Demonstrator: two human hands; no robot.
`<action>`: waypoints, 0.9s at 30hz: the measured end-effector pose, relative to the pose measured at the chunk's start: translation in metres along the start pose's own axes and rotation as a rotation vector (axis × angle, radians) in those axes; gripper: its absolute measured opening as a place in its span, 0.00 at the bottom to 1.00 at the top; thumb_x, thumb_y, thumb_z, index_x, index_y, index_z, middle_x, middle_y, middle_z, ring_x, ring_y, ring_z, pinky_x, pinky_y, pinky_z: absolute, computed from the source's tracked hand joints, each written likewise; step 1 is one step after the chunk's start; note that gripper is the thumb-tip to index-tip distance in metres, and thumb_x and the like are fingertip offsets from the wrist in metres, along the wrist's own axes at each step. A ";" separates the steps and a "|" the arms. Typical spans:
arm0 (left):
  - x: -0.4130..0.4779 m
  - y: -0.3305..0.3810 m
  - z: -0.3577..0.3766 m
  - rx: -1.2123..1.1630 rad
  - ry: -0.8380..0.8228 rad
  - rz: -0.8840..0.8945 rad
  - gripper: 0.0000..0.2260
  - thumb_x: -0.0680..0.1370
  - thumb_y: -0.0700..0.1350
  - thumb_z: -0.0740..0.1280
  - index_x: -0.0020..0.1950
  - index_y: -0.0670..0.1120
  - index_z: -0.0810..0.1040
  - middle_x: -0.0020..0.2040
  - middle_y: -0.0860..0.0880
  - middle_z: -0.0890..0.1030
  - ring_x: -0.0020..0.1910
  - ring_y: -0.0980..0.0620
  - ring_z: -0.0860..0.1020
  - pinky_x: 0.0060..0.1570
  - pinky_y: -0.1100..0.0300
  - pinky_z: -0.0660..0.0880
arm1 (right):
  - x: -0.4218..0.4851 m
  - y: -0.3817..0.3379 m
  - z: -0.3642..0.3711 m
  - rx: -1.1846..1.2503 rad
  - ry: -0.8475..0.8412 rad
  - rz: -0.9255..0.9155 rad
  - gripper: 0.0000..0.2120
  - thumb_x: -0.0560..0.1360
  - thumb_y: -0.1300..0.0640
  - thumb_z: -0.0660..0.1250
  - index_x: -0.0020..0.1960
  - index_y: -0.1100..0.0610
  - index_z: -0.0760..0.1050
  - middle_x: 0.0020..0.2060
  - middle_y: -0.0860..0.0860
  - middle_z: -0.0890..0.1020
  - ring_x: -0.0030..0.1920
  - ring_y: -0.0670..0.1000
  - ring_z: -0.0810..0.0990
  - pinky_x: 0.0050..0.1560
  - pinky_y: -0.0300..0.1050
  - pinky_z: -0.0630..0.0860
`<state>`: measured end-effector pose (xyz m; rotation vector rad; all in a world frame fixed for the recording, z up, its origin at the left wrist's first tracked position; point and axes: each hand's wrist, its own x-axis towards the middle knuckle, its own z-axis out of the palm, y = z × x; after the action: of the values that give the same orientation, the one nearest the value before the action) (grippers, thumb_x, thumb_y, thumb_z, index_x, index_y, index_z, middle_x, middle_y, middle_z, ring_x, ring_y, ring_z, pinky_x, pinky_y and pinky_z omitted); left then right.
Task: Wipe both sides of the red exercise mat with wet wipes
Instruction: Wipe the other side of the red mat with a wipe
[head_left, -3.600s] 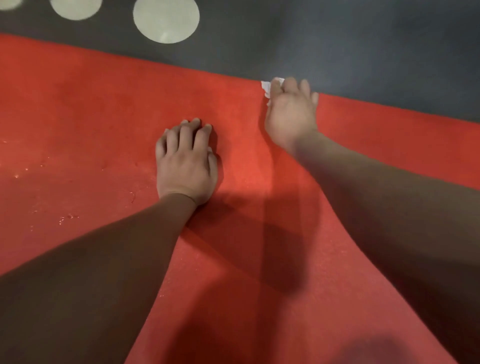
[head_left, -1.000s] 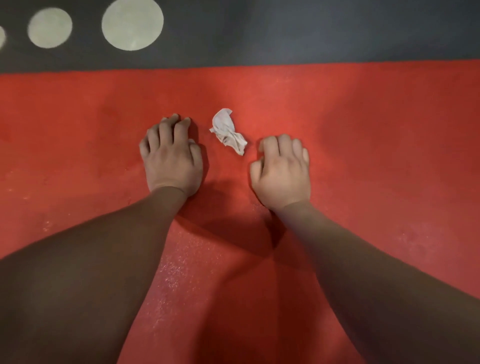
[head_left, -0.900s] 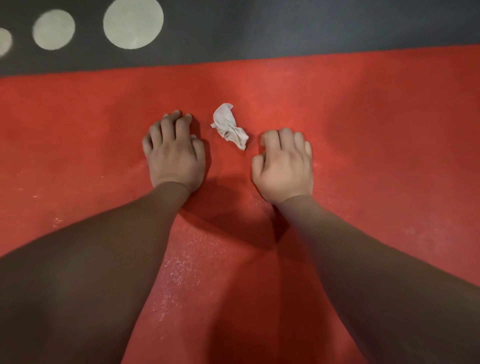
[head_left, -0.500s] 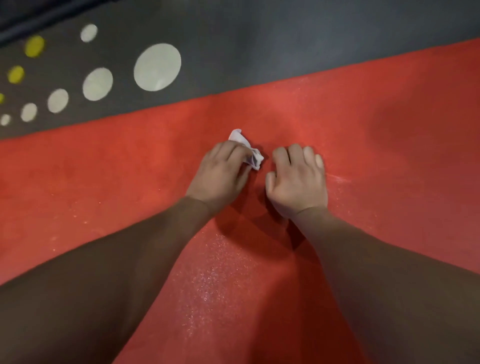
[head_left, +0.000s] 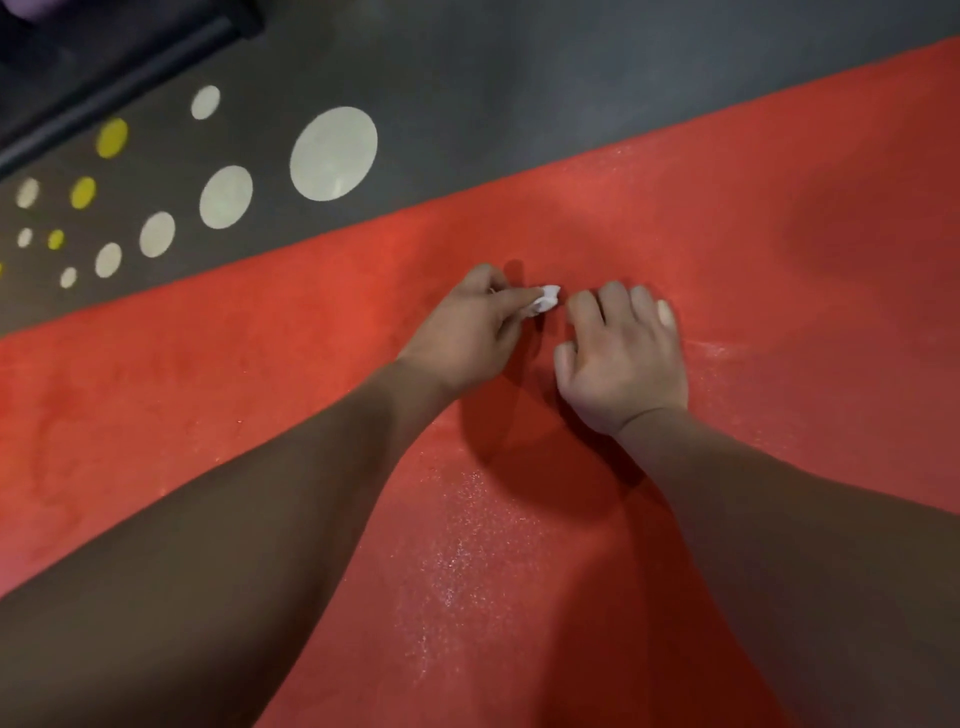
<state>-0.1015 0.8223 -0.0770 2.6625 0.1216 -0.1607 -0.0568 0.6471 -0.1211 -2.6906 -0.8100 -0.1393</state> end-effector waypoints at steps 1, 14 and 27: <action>0.001 -0.001 -0.003 0.007 -0.031 -0.002 0.18 0.79 0.41 0.63 0.67 0.47 0.81 0.53 0.44 0.76 0.49 0.48 0.78 0.53 0.69 0.67 | 0.000 0.000 0.000 0.004 0.000 -0.001 0.10 0.71 0.52 0.61 0.48 0.57 0.72 0.43 0.55 0.74 0.46 0.60 0.71 0.48 0.56 0.66; 0.004 0.000 -0.003 0.065 -0.052 0.080 0.26 0.77 0.55 0.53 0.64 0.48 0.83 0.47 0.41 0.75 0.39 0.43 0.78 0.43 0.52 0.77 | 0.001 -0.001 0.000 -0.008 -0.002 -0.009 0.10 0.72 0.52 0.59 0.47 0.57 0.73 0.43 0.55 0.74 0.44 0.59 0.70 0.47 0.55 0.66; 0.016 -0.091 -0.038 0.393 0.192 -0.723 0.23 0.88 0.51 0.51 0.64 0.36 0.78 0.58 0.33 0.76 0.56 0.31 0.78 0.57 0.45 0.73 | 0.002 -0.001 0.004 -0.038 0.029 -0.004 0.07 0.71 0.54 0.60 0.45 0.57 0.71 0.41 0.56 0.73 0.43 0.60 0.70 0.46 0.57 0.67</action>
<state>-0.0920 0.9215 -0.0868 2.8802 1.2258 -0.1679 -0.0561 0.6503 -0.1241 -2.7155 -0.8115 -0.1963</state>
